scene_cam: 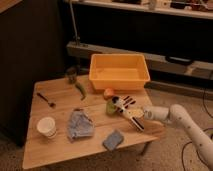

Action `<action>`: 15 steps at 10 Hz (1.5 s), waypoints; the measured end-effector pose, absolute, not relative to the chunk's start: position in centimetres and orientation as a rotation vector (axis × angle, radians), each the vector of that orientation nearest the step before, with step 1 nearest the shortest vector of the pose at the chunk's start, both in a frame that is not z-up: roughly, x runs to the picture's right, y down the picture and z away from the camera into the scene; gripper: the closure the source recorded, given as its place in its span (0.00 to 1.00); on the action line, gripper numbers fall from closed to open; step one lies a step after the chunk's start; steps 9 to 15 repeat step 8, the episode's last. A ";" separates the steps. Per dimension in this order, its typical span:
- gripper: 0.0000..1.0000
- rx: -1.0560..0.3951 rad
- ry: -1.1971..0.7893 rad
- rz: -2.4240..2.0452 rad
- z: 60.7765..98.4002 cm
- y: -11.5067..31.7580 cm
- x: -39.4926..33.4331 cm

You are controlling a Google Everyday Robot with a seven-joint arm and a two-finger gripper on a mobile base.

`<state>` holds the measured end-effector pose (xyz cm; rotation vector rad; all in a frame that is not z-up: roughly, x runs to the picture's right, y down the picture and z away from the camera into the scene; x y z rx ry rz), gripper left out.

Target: Place brush in plastic cup

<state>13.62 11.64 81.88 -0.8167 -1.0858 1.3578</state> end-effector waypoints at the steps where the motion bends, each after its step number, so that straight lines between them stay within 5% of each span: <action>1: 0.20 -0.804 -1.088 1.363 81.8 11.7 13.9; 15: 0.20 -0.804 -1.088 1.361 81.8 11.6 13.8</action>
